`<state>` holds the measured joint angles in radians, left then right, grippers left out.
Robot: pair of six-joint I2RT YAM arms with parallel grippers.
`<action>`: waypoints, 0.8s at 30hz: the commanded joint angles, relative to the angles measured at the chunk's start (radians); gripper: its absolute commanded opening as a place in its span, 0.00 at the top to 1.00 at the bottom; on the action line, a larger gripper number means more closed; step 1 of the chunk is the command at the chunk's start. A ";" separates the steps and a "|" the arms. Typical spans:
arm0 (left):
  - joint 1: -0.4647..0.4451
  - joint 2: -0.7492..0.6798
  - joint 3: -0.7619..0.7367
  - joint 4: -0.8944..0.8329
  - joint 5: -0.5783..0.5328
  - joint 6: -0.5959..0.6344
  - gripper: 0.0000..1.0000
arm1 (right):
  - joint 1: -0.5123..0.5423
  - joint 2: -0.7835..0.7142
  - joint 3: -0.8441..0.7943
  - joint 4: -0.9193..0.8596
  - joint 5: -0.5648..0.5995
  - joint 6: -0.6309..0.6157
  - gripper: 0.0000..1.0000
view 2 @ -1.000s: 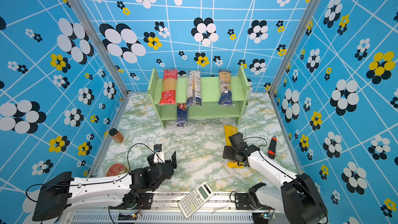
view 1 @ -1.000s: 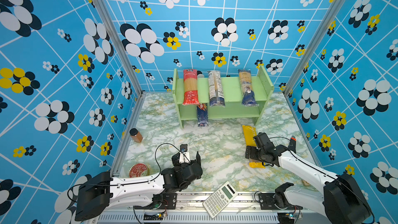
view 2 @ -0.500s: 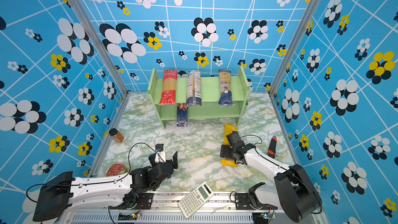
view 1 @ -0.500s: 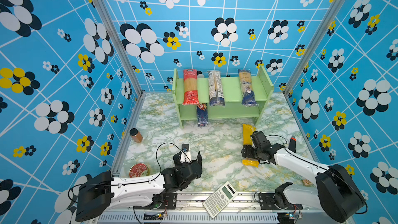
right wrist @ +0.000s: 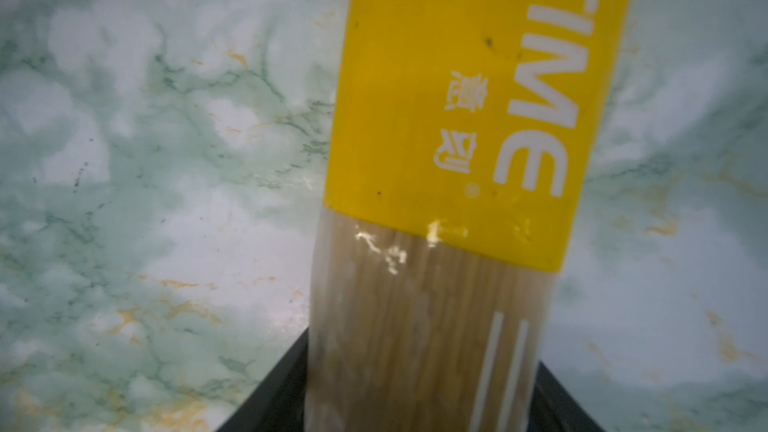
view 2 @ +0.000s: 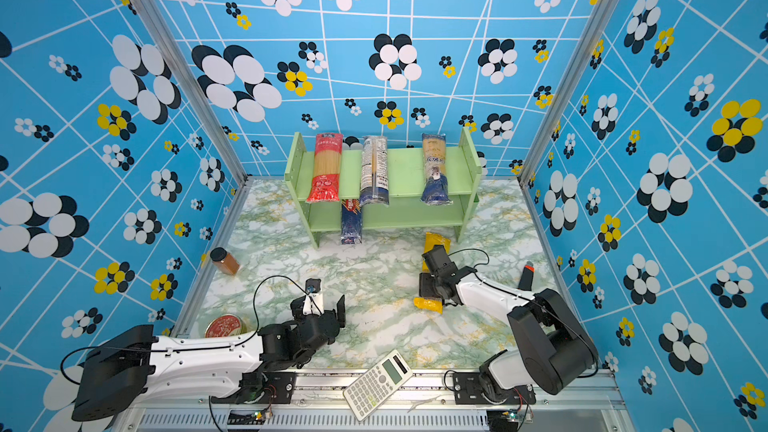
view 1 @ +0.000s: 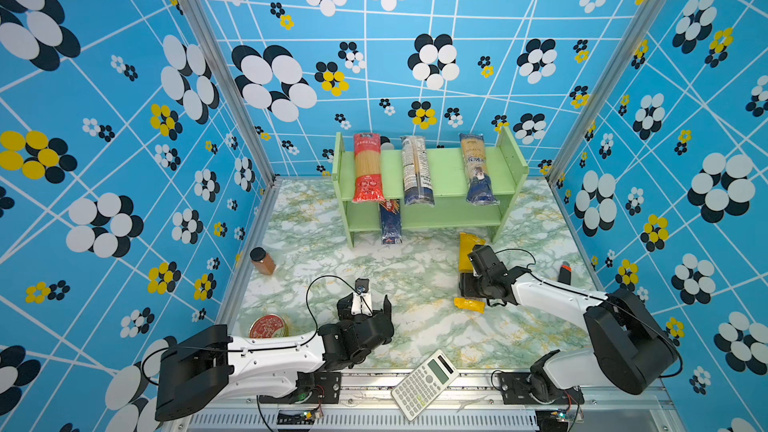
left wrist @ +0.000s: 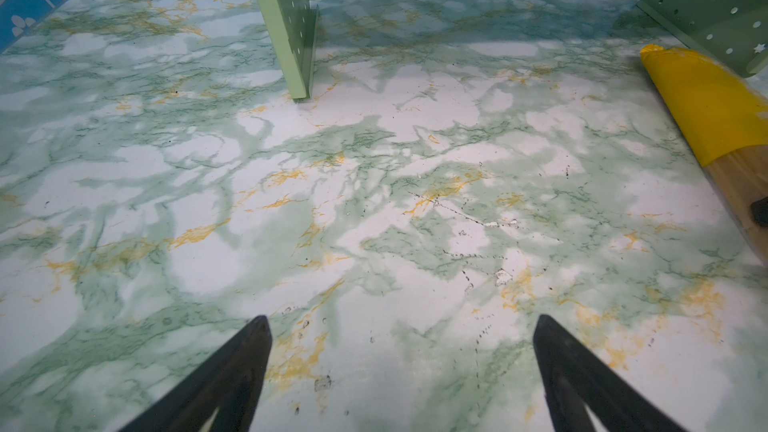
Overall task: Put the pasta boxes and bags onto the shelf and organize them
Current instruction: 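Lift the Pastatime bag's near end and tilt it upright with the right gripper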
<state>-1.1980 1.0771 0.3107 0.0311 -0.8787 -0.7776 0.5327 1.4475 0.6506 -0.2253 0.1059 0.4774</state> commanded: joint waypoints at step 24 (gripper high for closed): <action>0.013 0.004 0.018 0.021 0.001 -0.012 0.01 | 0.115 -0.140 -0.110 0.084 -0.012 -0.076 0.08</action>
<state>-1.1915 1.0771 0.3107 0.0322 -0.8783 -0.7776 0.6155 1.3434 0.5724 -0.1669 0.0620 0.3820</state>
